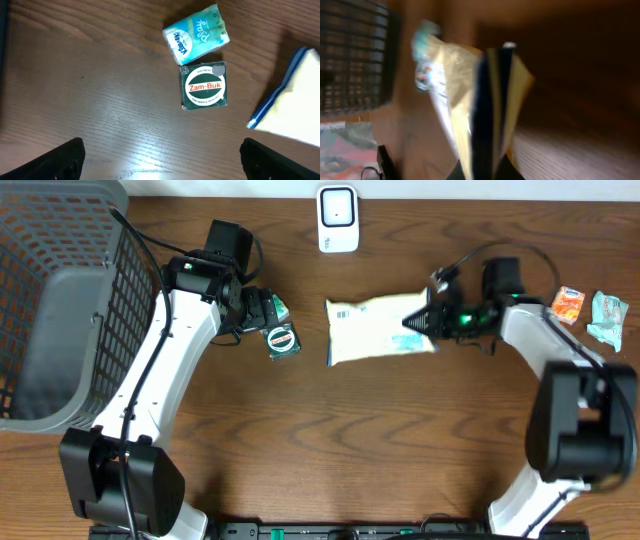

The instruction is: Scan the item barcode

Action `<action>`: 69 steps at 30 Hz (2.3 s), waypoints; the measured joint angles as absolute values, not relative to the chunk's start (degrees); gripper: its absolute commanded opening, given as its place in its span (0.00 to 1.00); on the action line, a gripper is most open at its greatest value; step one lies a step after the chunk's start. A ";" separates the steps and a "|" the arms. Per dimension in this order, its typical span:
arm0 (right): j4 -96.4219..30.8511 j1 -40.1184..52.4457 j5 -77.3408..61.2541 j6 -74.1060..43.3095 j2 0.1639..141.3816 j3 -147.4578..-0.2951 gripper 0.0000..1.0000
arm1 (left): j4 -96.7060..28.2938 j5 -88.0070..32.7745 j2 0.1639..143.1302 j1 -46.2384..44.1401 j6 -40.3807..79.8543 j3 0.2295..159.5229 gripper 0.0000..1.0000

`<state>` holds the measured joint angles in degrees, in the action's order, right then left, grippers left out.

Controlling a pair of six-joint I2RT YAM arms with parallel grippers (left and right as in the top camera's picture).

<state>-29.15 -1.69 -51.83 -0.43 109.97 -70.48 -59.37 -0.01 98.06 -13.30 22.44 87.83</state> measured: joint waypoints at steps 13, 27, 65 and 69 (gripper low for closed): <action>-22.39 -1.74 -61.54 0.25 100.25 -70.78 0.01 | -59.37 -0.01 98.06 -13.28 22.44 87.83 0.97; -22.72 -1.74 -62.13 0.25 100.25 -70.78 0.01 | -59.37 -0.01 98.06 -13.30 22.44 87.83 0.98; -28.47 -0.54 -28.77 -7.20 100.99 -70.78 0.01 | -59.37 -0.01 98.06 -13.30 22.44 87.83 0.98; -26.89 0.08 -30.04 -7.35 100.99 -70.78 0.01 | -59.37 -0.01 98.06 -13.30 22.44 87.83 0.98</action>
